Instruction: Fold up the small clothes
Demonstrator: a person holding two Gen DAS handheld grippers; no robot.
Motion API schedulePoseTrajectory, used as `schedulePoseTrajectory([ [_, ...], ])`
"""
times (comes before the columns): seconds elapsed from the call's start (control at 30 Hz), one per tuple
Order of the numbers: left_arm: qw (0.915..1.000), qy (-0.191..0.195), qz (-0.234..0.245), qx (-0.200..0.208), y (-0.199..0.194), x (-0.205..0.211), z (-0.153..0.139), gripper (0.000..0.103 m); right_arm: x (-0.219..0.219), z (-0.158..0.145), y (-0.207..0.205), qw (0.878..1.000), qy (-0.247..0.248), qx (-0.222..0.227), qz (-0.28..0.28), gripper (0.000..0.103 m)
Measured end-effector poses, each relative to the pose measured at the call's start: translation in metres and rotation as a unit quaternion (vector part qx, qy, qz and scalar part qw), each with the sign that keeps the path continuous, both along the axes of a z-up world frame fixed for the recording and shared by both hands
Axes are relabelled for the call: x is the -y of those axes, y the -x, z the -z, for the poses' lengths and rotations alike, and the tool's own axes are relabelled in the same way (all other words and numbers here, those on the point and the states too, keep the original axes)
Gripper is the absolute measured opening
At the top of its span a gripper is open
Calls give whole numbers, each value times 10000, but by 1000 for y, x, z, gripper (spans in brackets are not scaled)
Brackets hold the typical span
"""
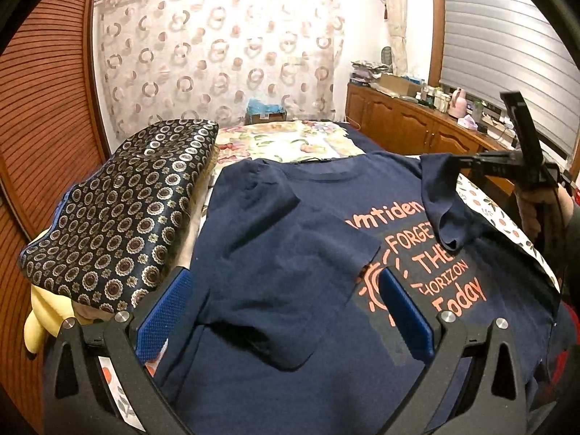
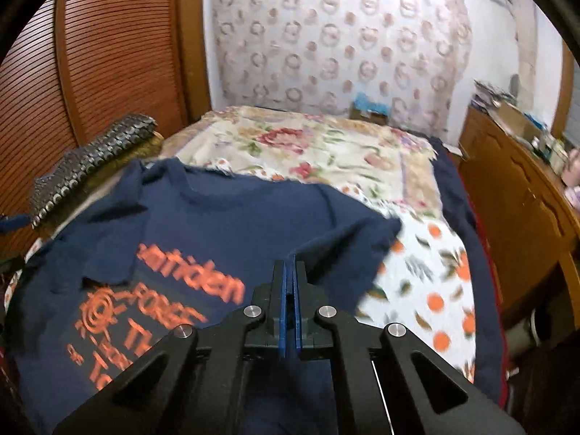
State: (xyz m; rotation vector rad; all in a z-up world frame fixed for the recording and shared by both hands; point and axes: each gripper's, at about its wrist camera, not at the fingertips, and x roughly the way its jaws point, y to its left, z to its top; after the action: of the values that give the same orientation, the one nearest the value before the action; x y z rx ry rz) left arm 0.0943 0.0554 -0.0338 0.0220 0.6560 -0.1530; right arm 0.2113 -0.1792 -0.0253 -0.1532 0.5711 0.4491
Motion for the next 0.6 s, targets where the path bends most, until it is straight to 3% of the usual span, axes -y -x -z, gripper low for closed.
schedulePoseTrajectory([
  [0.17, 10000, 40, -68, 25, -8, -6, -4, 103, -32, -14, -18, 9994, 24, -9, -341, 3],
  [0.33, 9999, 29, -120, 8, -22, -12, -7, 103, -53, -10, -47, 9986, 0, -145, -514, 3],
  [0.43, 9999, 25, -126, 0, -31, -14, -9, 103, -53, -8, -63, 9981, -102, -196, -569, 22],
  [0.5, 9999, -26, -129, -3, -39, -14, -11, 103, -47, -9, -67, 9981, -173, -147, -580, 53],
  [0.6, 9998, -124, -107, -61, -52, -14, -11, 103, -34, -4, -73, 9992, -120, -42, -385, 62],
])
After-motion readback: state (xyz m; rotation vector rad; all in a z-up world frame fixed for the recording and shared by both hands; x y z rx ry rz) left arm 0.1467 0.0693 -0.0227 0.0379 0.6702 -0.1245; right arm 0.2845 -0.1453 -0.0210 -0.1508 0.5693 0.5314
